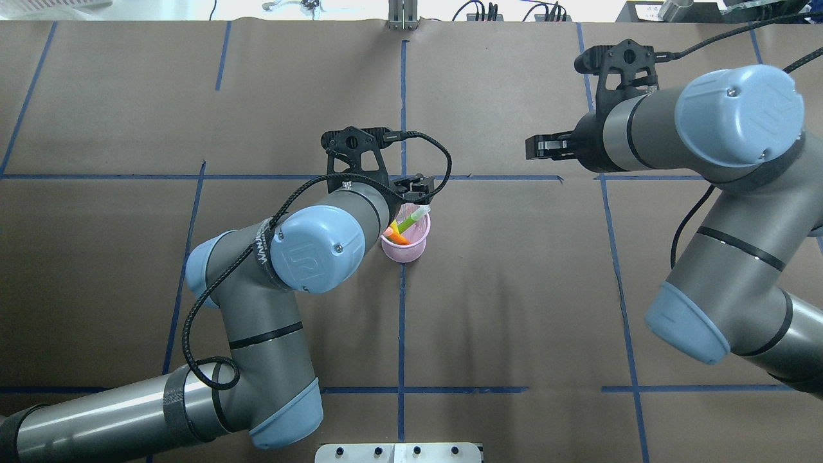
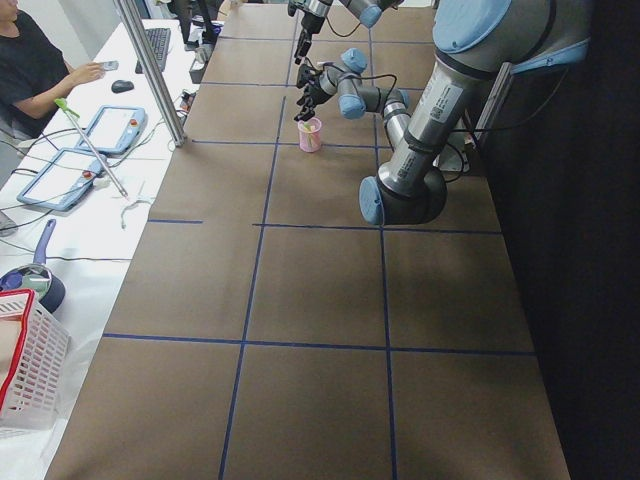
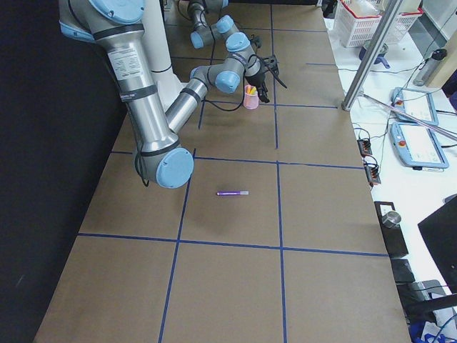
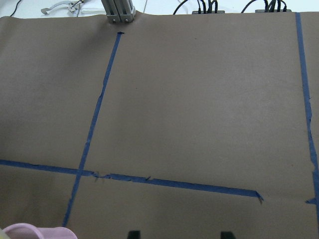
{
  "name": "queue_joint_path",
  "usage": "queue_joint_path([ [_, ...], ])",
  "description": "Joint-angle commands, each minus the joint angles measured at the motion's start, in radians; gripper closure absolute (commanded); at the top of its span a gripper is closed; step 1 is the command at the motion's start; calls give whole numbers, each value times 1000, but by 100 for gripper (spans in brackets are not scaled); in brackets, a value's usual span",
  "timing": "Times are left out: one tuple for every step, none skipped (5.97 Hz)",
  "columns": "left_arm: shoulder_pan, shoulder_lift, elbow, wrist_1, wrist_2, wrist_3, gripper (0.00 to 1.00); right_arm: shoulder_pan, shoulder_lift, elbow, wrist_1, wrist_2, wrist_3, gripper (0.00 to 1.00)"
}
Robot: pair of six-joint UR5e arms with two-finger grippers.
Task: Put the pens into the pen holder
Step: 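Carry the orange marker with the left gripper over the pink cup and release it, then move the right gripper to the purple marker and grasp it while the left gripper withdraws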
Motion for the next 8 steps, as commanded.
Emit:
queue_joint_path([
  [-19, 1, -7, -46, -6, 2, 3, 56, -2, -3, -70, 74, -12, 25],
  [-45, 2, -16, -51, -11, 2, 4, 65, -12, -21, -74, 86, -13, 26],
  [-96, 7, -24, -51, -58, 1, 6, 87, -62, -31, -75, 141, -18, 27],
  [-179, 54, -25, -51, -225, 1, 6, 91, -115, -29, -75, 178, -21, 29],
  [-247, 92, -25, -51, -354, 2, 6, 158, -183, -34, -71, 245, -73, 29],
  [-266, 104, -27, -51, -369, 2, 6, 215, -233, -56, -70, 342, -214, 30],
  [-273, 123, -27, -48, -386, 2, 6, 234, -296, -82, -67, 365, -272, 31],
  [-275, 165, -30, -51, -414, 2, 6, 275, -302, -188, -67, 470, -365, 31],
])
